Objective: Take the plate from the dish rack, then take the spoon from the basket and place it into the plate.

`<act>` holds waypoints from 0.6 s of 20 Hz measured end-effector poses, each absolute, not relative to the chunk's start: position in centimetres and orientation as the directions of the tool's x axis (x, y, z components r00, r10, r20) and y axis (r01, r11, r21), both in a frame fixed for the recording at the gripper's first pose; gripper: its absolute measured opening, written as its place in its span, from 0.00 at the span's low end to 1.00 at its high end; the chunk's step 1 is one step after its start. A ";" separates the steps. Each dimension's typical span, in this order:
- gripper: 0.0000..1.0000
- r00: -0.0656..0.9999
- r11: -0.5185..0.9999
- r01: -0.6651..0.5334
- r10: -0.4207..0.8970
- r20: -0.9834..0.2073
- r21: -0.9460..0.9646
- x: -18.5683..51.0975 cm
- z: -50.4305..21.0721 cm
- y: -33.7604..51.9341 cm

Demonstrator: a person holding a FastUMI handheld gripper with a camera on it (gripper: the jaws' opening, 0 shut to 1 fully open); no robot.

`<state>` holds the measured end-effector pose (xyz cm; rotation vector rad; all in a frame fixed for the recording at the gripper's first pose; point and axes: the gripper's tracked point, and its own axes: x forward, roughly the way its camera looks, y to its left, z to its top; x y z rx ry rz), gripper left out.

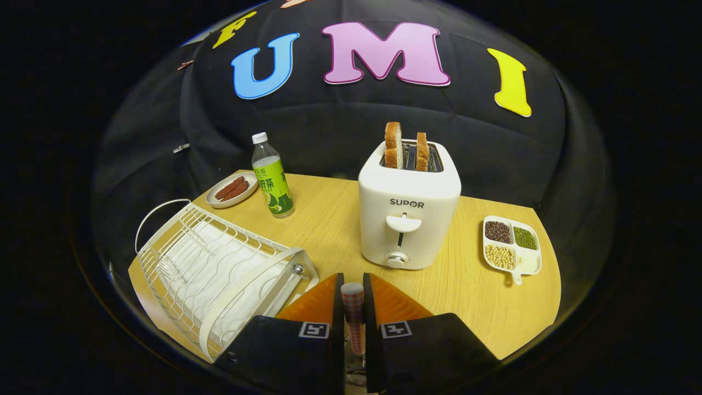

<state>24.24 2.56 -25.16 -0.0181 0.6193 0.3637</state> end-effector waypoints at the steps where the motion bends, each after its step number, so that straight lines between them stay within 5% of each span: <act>1: 0.18 0.760 0.939 -0.335 0.318 -0.567 0.077 24.4 -25.0 2.2; 12: 0.11 0.845 0.948 -0.317 0.279 -0.457 -0.007 23.8 -16.0 0.8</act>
